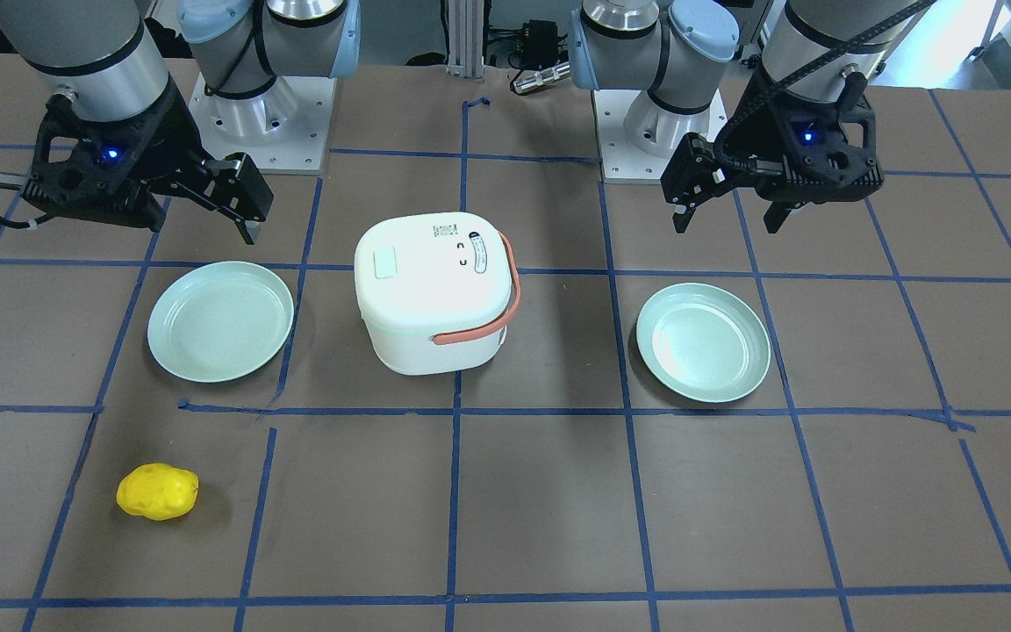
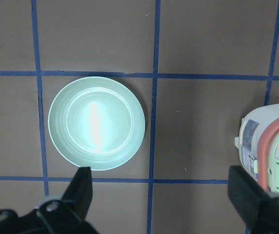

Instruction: Press rice cooker button

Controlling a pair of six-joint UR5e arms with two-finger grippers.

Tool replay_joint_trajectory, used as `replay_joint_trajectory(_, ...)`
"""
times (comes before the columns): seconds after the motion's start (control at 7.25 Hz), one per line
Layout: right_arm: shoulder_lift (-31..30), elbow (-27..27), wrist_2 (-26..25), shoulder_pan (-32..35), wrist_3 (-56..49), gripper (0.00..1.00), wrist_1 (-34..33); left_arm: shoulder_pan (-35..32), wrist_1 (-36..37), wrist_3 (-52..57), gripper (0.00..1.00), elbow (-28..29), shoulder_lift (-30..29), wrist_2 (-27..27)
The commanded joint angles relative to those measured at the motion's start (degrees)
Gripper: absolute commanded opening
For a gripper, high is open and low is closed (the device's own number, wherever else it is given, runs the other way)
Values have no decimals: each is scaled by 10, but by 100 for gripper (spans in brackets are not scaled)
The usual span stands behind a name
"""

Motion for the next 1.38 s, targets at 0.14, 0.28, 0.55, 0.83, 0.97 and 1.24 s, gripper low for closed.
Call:
replay_joint_trajectory(0.14,0,0,-3,3,-16,100,8,0,0,0,100,0,0,0)
replay_joint_trajectory(0.28,2,1,-1,0,-16,100,7,0,0,0,100,0,0,0)
replay_joint_trajectory(0.55,1,3,-3,-1,-16,100,17,0,0,0,100,0,0,0)
replay_joint_trajectory(0.83,4,7,-4,1,-17,100,19,0,0,0,100,0,0,0)
replay_joint_trajectory(0.97,4,6,-4,2,-14,100,16,0,0,0,100,0,0,0)
replay_joint_trajectory(1.24,4,8,-2,3,-9,95,9,0,0,-1,100,0,0,0)
